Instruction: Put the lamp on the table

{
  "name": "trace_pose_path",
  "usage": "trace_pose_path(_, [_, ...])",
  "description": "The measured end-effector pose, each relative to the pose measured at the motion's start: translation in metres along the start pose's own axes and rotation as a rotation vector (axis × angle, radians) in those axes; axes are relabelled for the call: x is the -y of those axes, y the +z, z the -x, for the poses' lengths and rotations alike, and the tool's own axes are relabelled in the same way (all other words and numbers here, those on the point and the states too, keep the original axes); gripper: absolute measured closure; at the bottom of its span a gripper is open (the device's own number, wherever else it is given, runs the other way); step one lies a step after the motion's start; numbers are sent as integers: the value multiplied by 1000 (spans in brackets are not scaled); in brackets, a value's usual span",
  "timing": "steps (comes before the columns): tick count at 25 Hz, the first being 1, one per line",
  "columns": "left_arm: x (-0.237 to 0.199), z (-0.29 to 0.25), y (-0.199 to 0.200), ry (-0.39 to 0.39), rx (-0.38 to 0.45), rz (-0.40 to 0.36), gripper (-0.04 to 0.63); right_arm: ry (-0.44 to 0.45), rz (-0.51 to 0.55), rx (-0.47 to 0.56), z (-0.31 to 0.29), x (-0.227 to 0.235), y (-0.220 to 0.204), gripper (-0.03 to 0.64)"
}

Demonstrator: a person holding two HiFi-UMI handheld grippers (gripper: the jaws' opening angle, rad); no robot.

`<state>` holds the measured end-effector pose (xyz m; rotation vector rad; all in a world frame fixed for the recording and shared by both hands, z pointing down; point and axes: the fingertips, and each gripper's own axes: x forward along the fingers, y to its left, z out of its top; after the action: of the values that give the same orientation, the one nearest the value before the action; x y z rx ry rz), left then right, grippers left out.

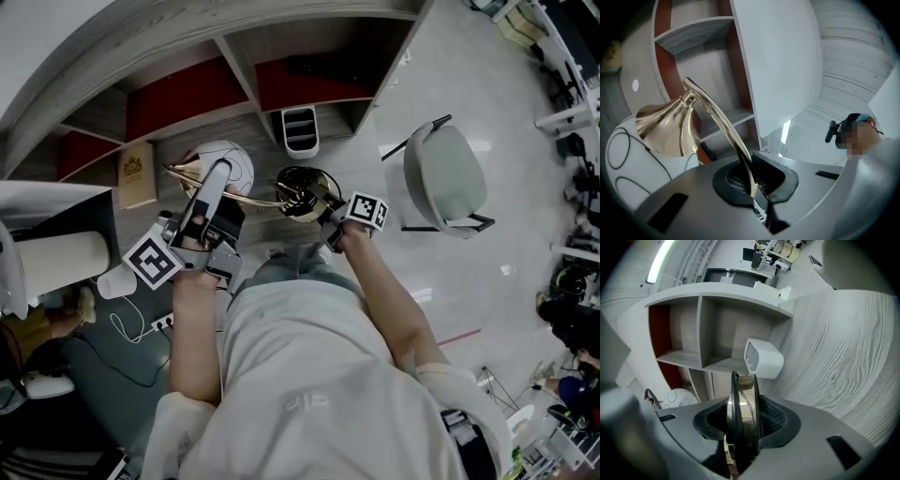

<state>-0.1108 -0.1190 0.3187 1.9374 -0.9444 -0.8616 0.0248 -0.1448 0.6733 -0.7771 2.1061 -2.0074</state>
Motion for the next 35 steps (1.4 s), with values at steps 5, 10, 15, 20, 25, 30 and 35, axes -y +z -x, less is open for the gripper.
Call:
trace_pose_path(5, [-21, -3, 13, 35, -7, -2, 581, -6, -19, -36, -26, 7, 1, 440])
trace_pose_path(10, [-48, -10, 22, 75, -17, -6, 581, -26, -35, -61, -52, 20, 6, 439])
trace_pose_path(15, [-71, -11, 24, 112, -40, -19, 581, -34, -48, -89, -72, 36, 4, 436])
trace_pose_path(20, [-81, -11, 25, 151, -52, -34, 581, -62, -41, -107, -78, 41, 1, 433])
trace_pose_path(25, [-88, -17, 19, 160, -74, -22, 581, -97, -19, -126, -81, 48, 3, 433])
trace_pose_path(30, [-88, -18, 18, 160, -81, -22, 581, -114, 11, -144, -83, 46, 5, 430])
trace_pose_path(35, [-83, -22, 18, 139, -44, 30, 581, -167, 89, -128, -75, 47, 14, 376])
